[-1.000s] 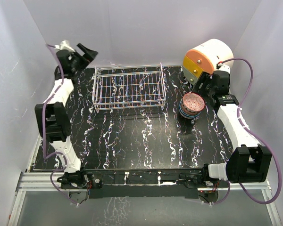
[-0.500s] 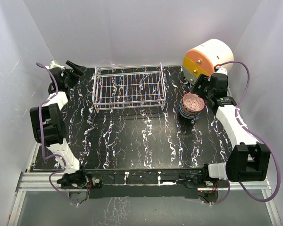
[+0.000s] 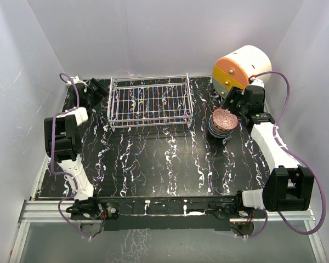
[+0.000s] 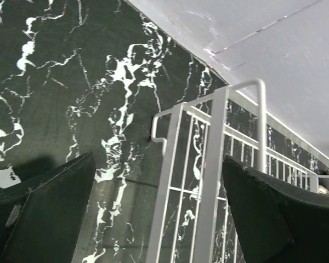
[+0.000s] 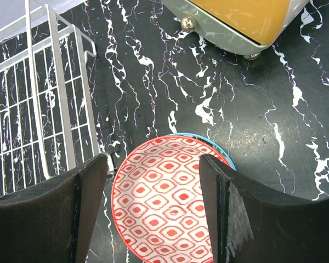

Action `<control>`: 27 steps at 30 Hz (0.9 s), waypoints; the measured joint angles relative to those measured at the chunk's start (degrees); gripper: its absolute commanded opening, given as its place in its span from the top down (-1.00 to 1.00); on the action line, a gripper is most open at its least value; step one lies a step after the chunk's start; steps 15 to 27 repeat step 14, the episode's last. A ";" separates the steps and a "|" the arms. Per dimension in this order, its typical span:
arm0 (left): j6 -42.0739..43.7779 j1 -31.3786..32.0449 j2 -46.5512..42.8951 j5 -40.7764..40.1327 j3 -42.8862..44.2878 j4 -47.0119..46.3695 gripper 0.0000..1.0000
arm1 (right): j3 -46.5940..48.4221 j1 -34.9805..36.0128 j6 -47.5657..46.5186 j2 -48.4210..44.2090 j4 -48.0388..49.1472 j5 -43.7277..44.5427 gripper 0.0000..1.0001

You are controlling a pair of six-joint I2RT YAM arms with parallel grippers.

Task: Unload the bowls from the dish rack

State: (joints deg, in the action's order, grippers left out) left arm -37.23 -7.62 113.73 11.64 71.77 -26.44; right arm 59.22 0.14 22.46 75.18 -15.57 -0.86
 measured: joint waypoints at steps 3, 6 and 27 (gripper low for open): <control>0.22 -0.02 1.33 -0.74 0.00 -0.39 -0.94 | 0.00 0.02 0.00 0.00 0.00 0.00 -0.40; 0.11 -0.02 3.32 -0.74 0.00 -0.59 -0.94 | 0.00 0.00 0.00 0.00 0.00 0.04 -0.40; -0.17 -0.07 5.95 -0.90 0.00 -0.59 -0.94 | 0.02 0.02 -0.13 0.04 -0.07 0.48 -0.31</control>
